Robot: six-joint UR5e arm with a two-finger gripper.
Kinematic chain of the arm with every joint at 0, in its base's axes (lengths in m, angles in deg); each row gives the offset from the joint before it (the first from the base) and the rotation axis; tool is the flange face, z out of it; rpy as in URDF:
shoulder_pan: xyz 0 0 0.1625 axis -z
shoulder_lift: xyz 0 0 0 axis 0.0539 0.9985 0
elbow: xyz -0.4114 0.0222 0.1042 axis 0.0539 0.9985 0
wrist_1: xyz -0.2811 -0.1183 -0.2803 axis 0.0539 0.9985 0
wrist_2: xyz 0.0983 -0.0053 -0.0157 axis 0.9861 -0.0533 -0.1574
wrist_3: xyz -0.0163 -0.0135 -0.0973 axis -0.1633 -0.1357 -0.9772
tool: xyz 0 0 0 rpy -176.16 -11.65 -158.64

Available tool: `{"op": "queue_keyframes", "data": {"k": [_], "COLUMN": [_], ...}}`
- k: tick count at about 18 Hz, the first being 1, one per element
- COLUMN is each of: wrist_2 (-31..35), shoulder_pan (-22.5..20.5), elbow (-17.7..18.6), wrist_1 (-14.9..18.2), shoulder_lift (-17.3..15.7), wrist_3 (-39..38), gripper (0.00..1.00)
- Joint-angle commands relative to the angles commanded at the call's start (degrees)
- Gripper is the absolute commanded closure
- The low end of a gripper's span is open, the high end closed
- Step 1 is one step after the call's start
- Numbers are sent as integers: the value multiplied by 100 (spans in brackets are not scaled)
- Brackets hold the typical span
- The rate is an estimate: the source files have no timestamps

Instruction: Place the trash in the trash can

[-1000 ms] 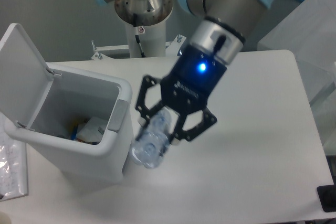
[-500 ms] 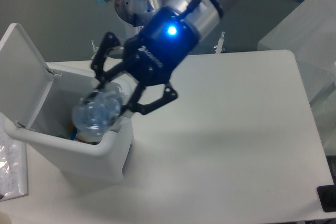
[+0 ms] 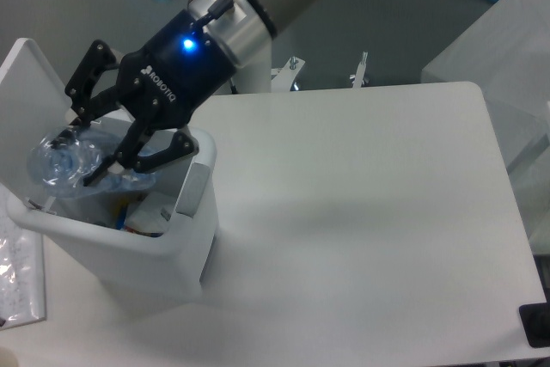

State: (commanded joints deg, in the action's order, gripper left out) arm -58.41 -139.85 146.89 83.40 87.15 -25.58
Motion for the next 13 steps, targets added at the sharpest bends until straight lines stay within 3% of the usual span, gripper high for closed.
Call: {"op": "queue_keyframes", "data": {"k": [2, 4, 7, 8, 13], "wrist_2": [0, 0, 0, 0, 0], "shoulder_pan": [0, 0, -9, -26, -587], "elbow": [360, 642, 696, 687, 687], "wrist_1": [0, 0, 0, 0, 0], "shoulder_lift": [-88, -158, -141, -132, -106], "wrist_3": [456, 931, 1083, 1092, 1083], "gripper": [65, 53, 10, 0, 0]}}
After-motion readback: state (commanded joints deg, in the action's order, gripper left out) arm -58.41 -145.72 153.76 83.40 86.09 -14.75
